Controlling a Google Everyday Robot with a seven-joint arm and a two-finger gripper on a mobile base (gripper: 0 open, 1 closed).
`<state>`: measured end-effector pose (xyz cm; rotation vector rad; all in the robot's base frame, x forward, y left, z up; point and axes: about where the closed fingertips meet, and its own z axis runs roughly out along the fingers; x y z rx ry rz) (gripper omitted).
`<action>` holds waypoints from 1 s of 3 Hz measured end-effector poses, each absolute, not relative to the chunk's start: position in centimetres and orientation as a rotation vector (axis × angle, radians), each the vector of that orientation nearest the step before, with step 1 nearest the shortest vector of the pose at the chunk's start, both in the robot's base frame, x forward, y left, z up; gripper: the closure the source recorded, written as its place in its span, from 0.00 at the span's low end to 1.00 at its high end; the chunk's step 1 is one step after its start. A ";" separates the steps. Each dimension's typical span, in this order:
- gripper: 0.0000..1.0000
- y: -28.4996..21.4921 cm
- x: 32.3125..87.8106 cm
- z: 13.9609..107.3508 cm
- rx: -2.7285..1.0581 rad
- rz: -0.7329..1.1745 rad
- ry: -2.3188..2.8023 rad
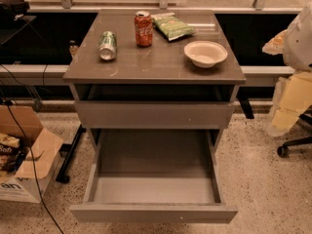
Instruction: Place coke can into middle drawer
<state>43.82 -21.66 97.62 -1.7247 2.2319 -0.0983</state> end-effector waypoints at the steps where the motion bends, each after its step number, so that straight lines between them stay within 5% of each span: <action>1: 0.00 -21.6 43.8 97.6 -1.724 -0.099 2.231; 3: 0.00 -18.3 46.8 95.6 -1.721 0.015 2.127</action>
Offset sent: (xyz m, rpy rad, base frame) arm 0.0267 0.0351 -0.0220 0.0889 -0.0180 0.0722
